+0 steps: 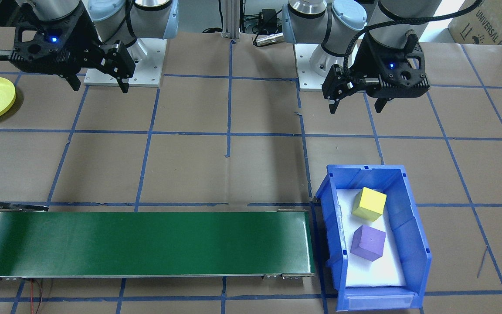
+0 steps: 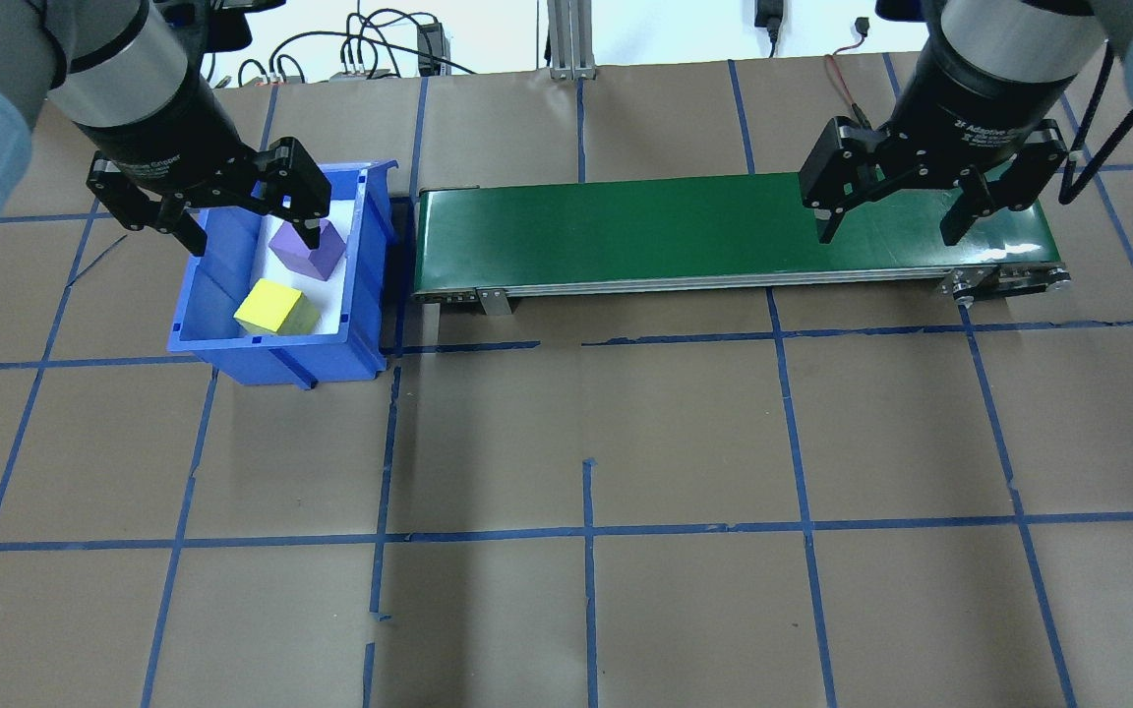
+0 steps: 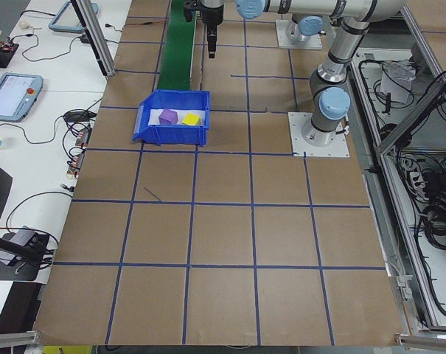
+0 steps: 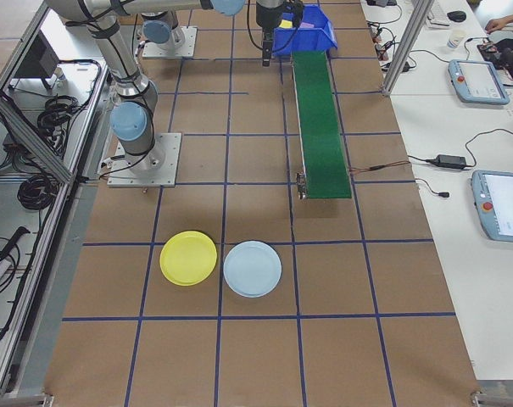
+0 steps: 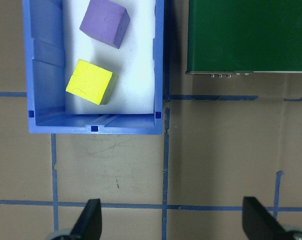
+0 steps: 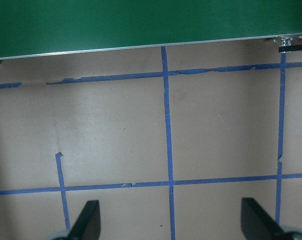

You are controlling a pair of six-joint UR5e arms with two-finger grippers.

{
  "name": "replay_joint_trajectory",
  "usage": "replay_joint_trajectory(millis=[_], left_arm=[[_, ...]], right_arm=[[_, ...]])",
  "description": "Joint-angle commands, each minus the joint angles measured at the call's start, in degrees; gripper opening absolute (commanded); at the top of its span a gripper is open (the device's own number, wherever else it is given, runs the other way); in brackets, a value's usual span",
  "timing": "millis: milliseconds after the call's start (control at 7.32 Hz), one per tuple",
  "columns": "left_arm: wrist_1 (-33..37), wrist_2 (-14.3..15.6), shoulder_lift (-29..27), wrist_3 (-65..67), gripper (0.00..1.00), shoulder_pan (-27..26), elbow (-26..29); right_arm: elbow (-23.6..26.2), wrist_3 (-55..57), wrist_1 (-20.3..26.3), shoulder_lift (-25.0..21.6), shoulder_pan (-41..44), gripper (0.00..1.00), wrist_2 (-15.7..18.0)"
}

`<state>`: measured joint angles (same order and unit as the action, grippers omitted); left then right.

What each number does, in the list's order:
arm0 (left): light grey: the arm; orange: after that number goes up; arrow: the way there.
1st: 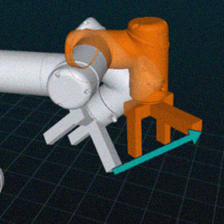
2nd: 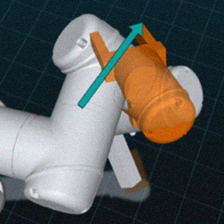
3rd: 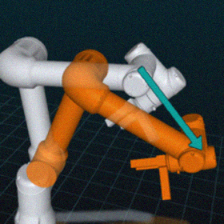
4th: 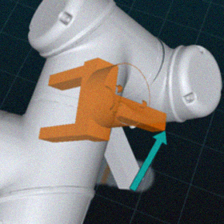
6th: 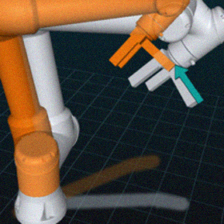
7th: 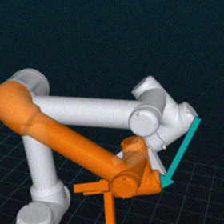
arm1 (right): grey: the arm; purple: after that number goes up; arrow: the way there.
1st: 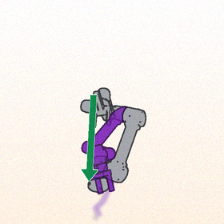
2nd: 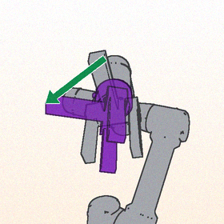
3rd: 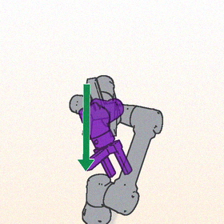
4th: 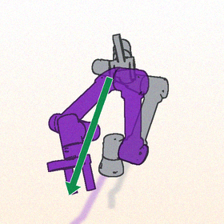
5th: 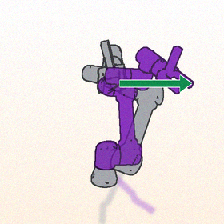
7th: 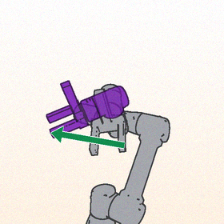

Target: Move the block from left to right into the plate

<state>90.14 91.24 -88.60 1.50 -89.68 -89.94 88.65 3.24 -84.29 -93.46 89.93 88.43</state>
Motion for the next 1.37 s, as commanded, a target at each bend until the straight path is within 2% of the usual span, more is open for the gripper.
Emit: replay_joint_trajectory(millis=[0, 546, 956, 1093, 1229], left_arm=[[0.0, -0.2, 0.0, 0.0, 1.00, 0.1, -0.1], [0.0, 0.0, 0.1, -3.6, 1.00, 1.6, 0.2], [0.0, -1.0, -0.7, -17.8, 1.00, 15.5, -0.5], [-0.2, -0.9, -4.4, -22.0, 1.00, 16.5, -1.2], [-3.9, -1.0, -9.1, -23.2, 1.00, 16.8, -1.5]], right_arm=[[-0.1, 0.2, 0.0, -0.1, 0.3, 1.00, -0.2], [0.0, -0.4, 0.0, 0.0, 0.2, 1.00, 0.1], [0.0, -0.6, 0.0, 0.0, 0.1, 1.00, 0.1], [0.0, -0.6, 0.0, 0.0, 0.1, 1.00, 0.1], [0.0, -0.6, 0.0, 0.1, 0.1, 1.00, 0.1]])
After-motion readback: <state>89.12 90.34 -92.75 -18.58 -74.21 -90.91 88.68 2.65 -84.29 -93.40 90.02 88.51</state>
